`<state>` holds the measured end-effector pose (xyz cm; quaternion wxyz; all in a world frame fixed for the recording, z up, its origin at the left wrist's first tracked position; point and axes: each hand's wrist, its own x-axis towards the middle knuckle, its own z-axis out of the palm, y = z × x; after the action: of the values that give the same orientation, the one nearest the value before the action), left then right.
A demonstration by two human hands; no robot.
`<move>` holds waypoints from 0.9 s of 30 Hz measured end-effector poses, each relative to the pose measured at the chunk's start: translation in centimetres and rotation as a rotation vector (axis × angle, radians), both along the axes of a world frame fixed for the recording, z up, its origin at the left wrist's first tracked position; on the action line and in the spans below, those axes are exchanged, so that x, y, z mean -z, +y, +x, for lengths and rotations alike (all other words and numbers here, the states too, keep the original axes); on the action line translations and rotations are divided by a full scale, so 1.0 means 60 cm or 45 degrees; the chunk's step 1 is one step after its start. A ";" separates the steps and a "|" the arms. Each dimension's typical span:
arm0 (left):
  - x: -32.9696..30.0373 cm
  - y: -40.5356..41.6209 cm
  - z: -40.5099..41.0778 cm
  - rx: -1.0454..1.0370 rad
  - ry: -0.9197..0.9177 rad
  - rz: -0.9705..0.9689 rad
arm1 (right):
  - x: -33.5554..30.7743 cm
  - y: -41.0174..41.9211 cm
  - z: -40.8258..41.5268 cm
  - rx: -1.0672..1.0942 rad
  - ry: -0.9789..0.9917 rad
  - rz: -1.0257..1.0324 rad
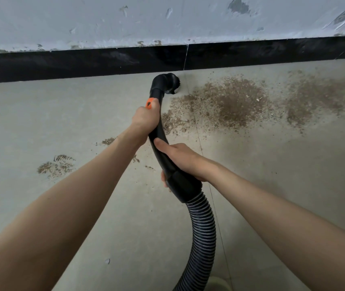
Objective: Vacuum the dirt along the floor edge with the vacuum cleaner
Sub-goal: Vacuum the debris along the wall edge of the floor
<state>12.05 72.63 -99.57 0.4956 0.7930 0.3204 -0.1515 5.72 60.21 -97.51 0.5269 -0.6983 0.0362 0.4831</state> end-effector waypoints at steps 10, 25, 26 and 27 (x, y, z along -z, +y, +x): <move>-0.005 0.036 -0.056 -0.069 0.039 -0.100 | -0.018 0.021 -0.042 -0.060 0.111 -0.048; -0.019 -0.041 -0.040 0.133 -0.011 -0.209 | -0.020 -0.028 -0.052 0.197 0.173 -0.078; -0.019 -0.034 -0.038 0.117 -0.015 -0.196 | -0.022 -0.021 -0.049 0.185 0.158 -0.079; -0.019 -0.025 -0.037 0.097 -0.019 -0.179 | -0.023 -0.012 -0.046 0.171 0.144 -0.077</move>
<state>9.85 71.11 -98.43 0.5463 0.7690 0.2748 -0.1864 2.97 59.48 -96.13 0.5340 -0.6814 0.1273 0.4840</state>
